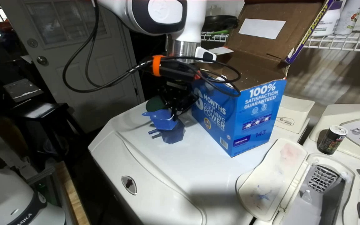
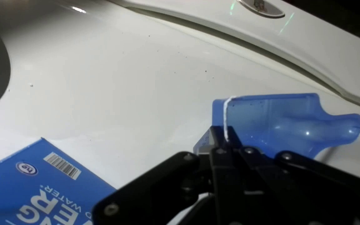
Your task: Pick up the top light blue measuring cup and turn it one hundred and eighty degrees until the handles on both measuring cups are aligned
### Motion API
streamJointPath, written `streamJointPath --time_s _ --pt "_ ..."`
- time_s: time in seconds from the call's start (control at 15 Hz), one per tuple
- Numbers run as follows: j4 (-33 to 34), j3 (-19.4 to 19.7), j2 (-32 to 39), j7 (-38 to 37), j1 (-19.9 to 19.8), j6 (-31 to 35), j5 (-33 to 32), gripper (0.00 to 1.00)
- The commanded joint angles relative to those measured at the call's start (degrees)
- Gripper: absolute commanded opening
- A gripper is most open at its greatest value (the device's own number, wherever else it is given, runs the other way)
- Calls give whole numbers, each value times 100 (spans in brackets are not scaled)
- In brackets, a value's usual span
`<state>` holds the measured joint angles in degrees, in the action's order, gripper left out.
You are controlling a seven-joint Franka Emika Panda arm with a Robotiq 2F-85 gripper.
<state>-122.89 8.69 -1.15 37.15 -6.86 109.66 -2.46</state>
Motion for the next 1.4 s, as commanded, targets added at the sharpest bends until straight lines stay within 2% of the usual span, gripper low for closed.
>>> streamJointPath --time_s 0.0,0.47,1.33 --pt "244 -87 270 919 29 94 -92 1" --pt "82 -324 237 2048 132 452 -134 1" --pt "-163 -470 424 3055 197 1398 -208 1"
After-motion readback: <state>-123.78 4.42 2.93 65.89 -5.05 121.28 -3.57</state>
